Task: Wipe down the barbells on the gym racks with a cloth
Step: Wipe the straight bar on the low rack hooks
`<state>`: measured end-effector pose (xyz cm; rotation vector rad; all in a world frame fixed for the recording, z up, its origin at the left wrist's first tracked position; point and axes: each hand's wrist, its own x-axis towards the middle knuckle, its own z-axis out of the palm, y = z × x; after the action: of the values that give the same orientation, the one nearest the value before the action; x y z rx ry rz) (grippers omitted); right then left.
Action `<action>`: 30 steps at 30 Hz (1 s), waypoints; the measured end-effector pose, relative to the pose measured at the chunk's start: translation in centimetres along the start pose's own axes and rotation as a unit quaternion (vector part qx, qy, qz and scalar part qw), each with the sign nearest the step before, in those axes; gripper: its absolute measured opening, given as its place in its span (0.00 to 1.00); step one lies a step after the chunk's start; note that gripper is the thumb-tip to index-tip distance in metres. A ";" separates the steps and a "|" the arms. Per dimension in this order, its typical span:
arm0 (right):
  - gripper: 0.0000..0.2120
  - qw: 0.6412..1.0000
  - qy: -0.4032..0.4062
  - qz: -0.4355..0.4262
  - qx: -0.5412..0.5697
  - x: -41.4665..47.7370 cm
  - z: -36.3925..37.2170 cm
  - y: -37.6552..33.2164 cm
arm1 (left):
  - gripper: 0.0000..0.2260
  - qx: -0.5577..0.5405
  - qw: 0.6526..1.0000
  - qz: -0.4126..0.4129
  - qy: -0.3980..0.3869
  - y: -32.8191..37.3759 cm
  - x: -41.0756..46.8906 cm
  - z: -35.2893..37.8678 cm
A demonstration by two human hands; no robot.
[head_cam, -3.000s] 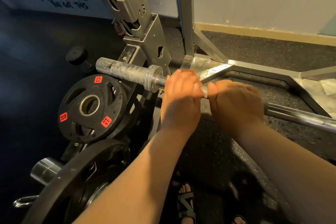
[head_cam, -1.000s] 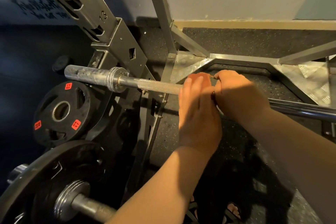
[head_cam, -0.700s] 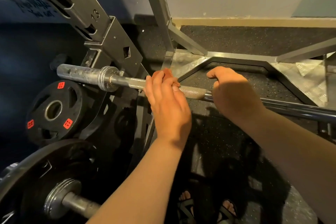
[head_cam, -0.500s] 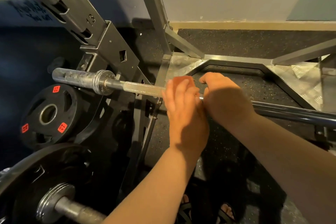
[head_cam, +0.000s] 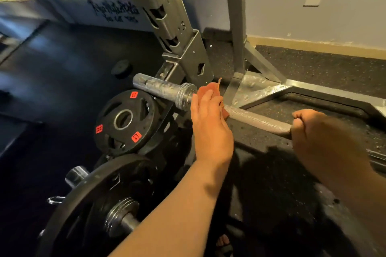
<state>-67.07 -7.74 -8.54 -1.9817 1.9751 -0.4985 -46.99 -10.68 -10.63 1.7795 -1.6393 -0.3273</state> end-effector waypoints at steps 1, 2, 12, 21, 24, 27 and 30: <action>0.14 0.998 -0.015 -0.035 -0.054 0.1 0.1 -1.8 | 0.15 -0.009 1.000 -0.015 0.000 0.5 -0.6 0.2; 0.15 0.991 -0.044 -0.066 -0.105 0.1 0.6 -3.4 | 0.15 -0.017 1.000 -0.017 -0.010 0.7 -1.1 0.3; 0.15 0.957 -0.163 -0.077 -0.228 1.1 1.3 -9.1 | 0.12 -0.059 0.995 0.073 -0.021 -2.1 1.7 -6.0; 0.21 0.964 -0.111 -0.097 -0.220 4.7 4.0 -11.9 | 0.10 0.059 0.997 0.053 0.019 -5.0 6.1 -5.9; 0.22 0.967 -0.098 -0.094 -0.214 4.8 4.5 -11.5 | 0.09 0.016 0.997 0.074 0.009 -5.9 7.2 -6.1; 0.21 0.969 -0.095 -0.099 -0.208 5.0 4.5 -11.8 | 0.14 0.015 0.997 0.055 -0.042 -7.1 9.7 -6.9; 0.19 0.965 -0.081 -0.137 -0.207 5.5 5.2 -12.4 | 0.12 0.038 0.991 0.034 -0.121 -6.7 12.0 -7.5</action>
<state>-53.67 -13.25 -7.52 -2.4748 1.8243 0.0304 -35.19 -19.98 -6.17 1.7910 -1.9008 -0.4704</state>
